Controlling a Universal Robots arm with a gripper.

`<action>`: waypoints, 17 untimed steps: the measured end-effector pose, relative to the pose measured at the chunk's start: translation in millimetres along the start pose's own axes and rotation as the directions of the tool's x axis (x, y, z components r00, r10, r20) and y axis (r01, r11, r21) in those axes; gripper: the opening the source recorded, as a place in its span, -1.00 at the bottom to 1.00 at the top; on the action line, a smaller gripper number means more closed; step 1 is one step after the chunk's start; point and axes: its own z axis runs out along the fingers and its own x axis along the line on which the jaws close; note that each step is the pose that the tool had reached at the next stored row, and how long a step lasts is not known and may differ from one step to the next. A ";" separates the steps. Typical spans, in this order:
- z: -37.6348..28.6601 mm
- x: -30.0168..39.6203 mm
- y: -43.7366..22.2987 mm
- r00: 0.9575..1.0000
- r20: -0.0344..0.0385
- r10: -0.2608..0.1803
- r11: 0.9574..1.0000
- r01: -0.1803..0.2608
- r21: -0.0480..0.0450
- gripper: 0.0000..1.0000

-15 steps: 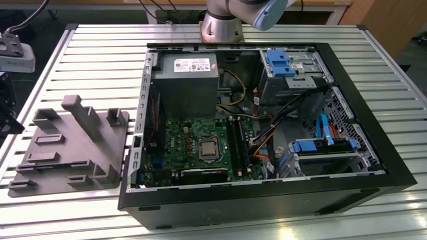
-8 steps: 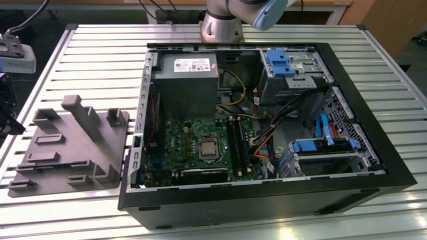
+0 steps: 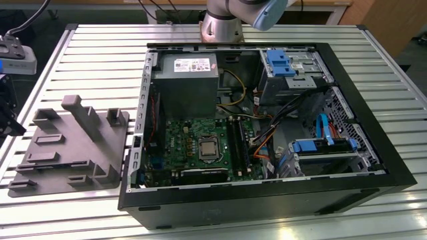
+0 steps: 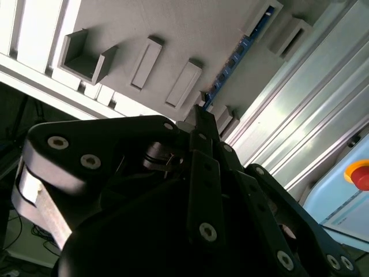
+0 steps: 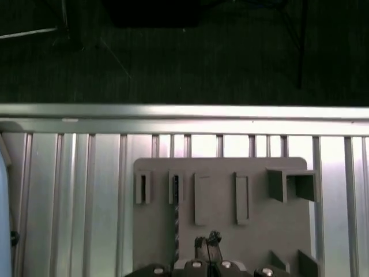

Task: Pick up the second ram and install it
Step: 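Pick up the second ram and move it above second insertion slot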

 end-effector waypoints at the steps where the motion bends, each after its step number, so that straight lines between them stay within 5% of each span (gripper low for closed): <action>1: 0.2 0.1 0.0 1.000 0.000 -0.002 1.000 0.002 0.000 -0.79; 17: 3.3 2.8 -0.1 1.000 -0.001 -0.031 1.000 0.031 -0.001 -0.79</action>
